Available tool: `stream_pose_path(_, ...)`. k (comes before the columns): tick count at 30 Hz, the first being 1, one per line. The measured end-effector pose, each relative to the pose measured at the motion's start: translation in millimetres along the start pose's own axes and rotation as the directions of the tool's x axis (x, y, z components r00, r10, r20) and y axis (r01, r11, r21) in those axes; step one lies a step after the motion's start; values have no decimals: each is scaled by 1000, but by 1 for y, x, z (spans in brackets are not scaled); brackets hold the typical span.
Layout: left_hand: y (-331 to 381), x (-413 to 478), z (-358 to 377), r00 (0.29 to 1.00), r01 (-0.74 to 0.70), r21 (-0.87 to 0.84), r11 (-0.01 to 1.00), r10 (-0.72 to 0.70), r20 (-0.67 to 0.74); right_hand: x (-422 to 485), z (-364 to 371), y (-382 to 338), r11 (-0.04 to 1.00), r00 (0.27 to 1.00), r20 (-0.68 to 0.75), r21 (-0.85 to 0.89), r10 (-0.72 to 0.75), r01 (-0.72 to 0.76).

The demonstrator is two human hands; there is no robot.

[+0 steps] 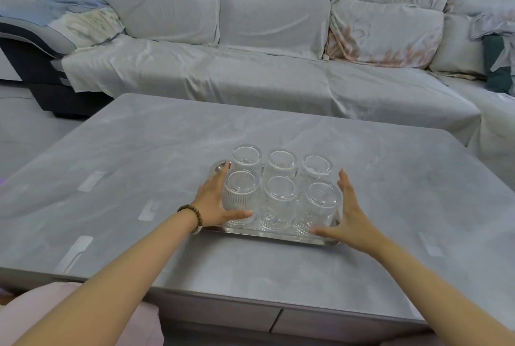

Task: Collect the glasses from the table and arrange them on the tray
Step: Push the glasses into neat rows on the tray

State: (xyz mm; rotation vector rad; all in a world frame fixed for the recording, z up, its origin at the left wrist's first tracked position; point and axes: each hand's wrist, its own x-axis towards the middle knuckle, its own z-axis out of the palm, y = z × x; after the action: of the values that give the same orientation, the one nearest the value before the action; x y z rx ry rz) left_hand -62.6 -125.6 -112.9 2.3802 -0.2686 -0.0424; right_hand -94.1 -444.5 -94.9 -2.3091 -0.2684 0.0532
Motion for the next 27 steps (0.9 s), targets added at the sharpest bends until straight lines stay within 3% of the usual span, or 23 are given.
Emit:
stream_pose_path(5,-11,8,5,996,65,123,990,-72,53,8,7,20,991,987,91,-7,134,-134)
stream_pose_path(11,-20,9,9,996,37,190,981,-51,73,21,9,25,999,989,143,-45,34,-28)
stream_pose_path(16,-23,11,5,993,0,179,984,-21,115,24,14,24,998,993,99,20,59,-61)
stream_pose_path(22,-25,11,-2,991,-62,120,991,46,128,26,24,21,1000,998,56,-27,18,-17)
stream_pose_path(27,-26,10,-4,990,-29,140,990,9,139,26,27,21,998,1000,17,-70,-7,8)
